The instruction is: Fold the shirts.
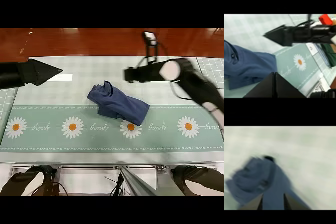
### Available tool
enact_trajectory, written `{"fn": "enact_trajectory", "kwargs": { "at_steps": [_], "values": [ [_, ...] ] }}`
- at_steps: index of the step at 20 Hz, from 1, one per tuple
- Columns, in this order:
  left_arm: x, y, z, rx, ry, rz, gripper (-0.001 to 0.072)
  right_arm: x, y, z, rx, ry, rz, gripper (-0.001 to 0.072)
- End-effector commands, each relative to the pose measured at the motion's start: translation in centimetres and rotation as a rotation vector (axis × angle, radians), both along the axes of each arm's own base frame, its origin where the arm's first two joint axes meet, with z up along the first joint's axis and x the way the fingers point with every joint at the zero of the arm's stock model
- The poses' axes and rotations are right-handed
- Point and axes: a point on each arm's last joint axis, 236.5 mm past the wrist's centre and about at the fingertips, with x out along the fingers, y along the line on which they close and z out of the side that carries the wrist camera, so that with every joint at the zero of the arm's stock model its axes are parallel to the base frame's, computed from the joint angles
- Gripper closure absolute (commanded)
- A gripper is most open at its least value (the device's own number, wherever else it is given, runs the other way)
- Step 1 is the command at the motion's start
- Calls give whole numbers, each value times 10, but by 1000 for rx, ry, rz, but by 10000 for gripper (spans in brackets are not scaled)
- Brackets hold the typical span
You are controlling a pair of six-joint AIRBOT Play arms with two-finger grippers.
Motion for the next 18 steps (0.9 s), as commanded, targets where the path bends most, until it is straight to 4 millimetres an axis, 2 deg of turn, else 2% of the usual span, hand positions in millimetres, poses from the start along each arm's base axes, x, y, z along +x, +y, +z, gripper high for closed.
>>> {"fn": "enact_trajectory", "kwargs": {
  "at_steps": [1, 2, 3, 4, 5, 6, 7, 8, 10, 13, 16, 18],
  "values": [
    [6, 12, -17, 76, 8, 34, 689, -63, -190, -15, -603, 259, -111, 352],
    [5, 13, -19, 88, 11, 33, 689, -82, -215, -28, -620, 342, -131, 352],
    [4, 13, -21, 91, 16, 28, 688, -102, -224, -51, -534, 430, -162, 352],
    [2, 12, -21, 93, 21, 20, 689, -120, -214, -76, -372, 507, -200, 351],
    [0, 11, -23, 95, 27, 12, 689, -129, -195, -97, -190, 549, -238, 329],
    [-1, 11, -24, 99, 31, 8, 688, -132, -168, -112, 7, 563, -262, 228],
    [-1, 12, -24, 103, 31, 10, 689, -131, -145, -121, 170, 564, -286, 127],
    [-1, 12, -24, 103, 31, 11, 689, -126, -124, -126, 311, 550, -315, 100],
    [-1, 12, -24, 103, 31, 10, 689, -115, -102, -132, 485, 505, -384, 101],
    [-1, 12, -24, 103, 30, 10, 689, -106, -89, -143, 494, 435, -426, 101],
    [-1, 12, -24, 102, 30, 10, 689, -90, -66, -150, 513, 388, -463, 101],
    [-1, 12, -24, 102, 30, 10, 689, -81, -51, -161, 563, 403, -536, 133]
  ]
}}
